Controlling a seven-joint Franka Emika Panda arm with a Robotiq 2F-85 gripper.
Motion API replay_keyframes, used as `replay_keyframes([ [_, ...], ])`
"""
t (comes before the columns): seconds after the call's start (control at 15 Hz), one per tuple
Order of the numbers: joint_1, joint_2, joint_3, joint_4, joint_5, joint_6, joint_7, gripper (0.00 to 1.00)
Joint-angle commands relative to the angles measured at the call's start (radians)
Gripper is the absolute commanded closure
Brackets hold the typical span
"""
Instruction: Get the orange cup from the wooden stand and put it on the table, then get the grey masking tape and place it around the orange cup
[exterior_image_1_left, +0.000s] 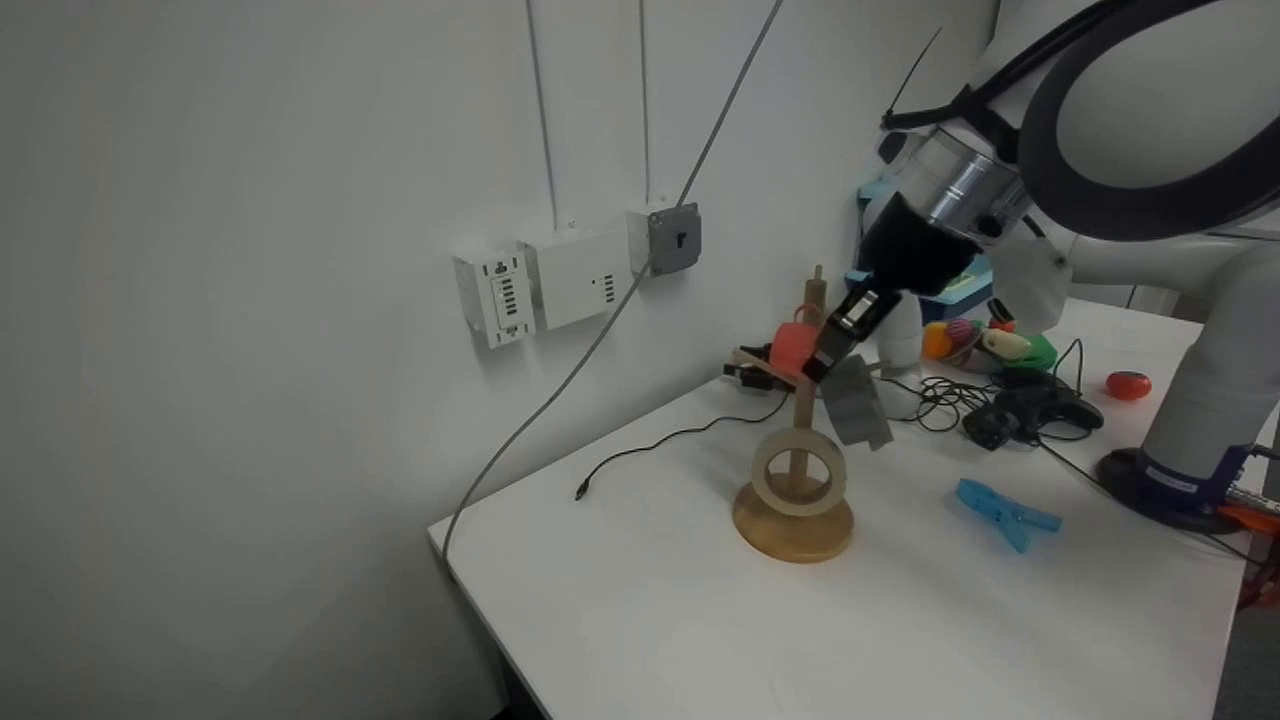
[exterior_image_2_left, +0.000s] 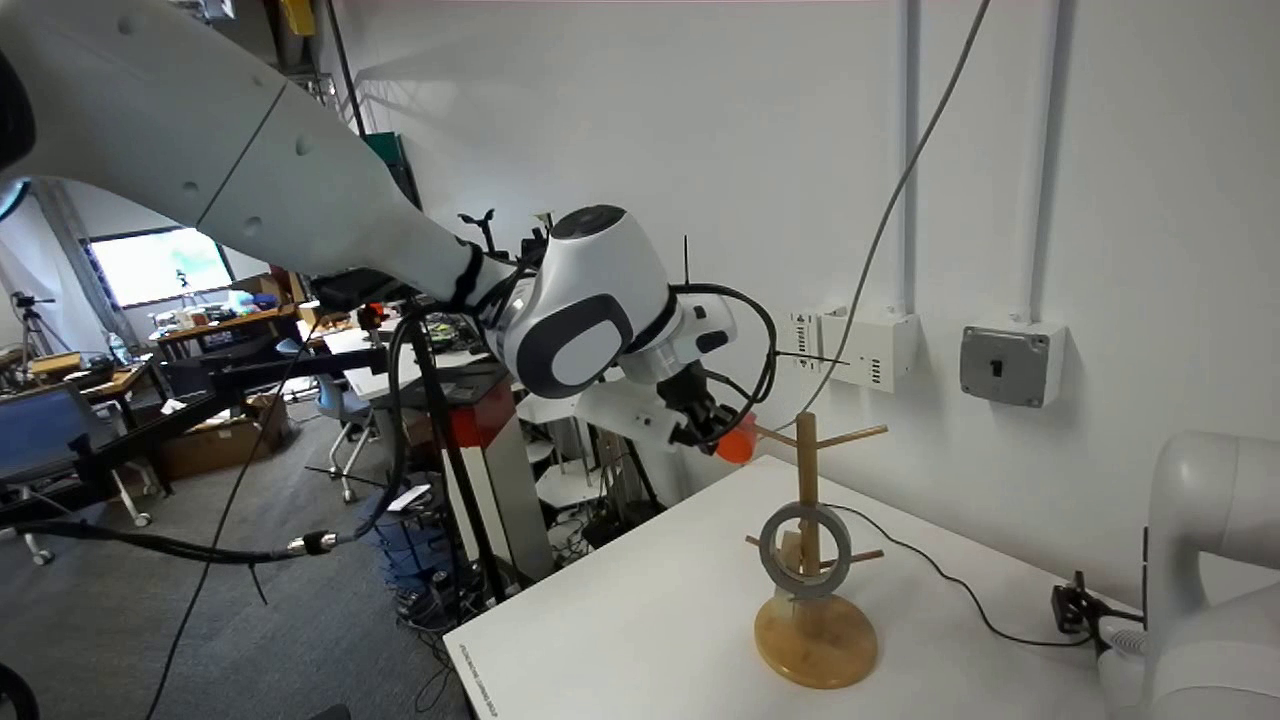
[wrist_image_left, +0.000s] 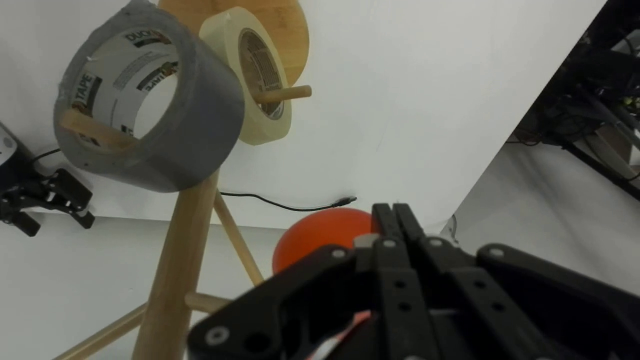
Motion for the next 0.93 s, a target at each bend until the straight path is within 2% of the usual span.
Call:
replay_keyframes([
  [0.0,0.021,-0.056,-0.006,-0.046,0.022,0.037,-0.003,0.99],
  [0.47,0.054,-0.116,-0.013,-0.072,0.02,0.035,-0.001,0.99],
  [0.6,0.037,-0.131,0.01,-0.079,0.021,0.032,-0.004,0.99],
  [0.87,0.025,-0.147,0.046,-0.077,0.117,-0.025,-0.06,0.99],
])
